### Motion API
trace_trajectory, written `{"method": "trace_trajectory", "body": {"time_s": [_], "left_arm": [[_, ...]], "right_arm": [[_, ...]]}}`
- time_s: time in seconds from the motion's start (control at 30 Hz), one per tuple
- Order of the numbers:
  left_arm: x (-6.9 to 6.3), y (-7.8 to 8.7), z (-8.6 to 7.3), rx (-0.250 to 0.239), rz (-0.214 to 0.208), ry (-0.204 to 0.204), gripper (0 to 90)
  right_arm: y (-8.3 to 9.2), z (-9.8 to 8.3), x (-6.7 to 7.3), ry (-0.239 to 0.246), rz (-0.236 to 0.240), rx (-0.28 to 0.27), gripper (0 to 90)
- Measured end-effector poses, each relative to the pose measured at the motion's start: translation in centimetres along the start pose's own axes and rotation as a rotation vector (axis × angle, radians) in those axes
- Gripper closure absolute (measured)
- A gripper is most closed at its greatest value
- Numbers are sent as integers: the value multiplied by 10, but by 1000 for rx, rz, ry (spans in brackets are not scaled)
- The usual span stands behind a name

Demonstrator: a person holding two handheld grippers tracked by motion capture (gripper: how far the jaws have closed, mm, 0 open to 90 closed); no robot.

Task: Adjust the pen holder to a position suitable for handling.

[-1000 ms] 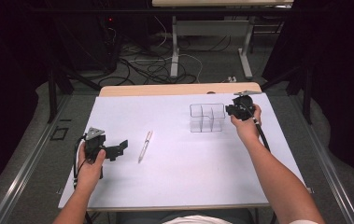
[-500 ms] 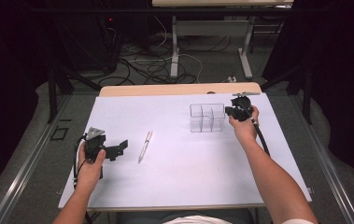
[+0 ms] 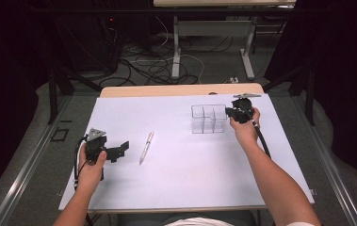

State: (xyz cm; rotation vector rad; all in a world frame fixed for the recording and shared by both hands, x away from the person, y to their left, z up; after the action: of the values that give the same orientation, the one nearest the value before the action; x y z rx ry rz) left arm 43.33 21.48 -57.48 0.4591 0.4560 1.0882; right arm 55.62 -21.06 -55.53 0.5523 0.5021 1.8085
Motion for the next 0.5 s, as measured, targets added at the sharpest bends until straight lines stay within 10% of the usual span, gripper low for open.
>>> {"method": "trace_trajectory", "body": {"time_s": [0.5], "left_arm": [[-1, -1, -1, 7, -2, 4, 10]], "right_arm": [[1, -4, 8, -5, 18, -4, 900]]}}
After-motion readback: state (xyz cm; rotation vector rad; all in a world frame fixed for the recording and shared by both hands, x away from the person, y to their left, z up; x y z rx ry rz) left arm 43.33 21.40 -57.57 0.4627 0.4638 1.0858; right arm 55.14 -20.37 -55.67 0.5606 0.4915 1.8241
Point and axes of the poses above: each handheld gripper's, and its own axes: y roughly backward along the jaws, z roughly out of its top, x roughly to its left, the point moved 9 cm from there along -y, roughly forward along the jaws, and after that the axes turned 2 degrees about -y, right-handed, at the moved point
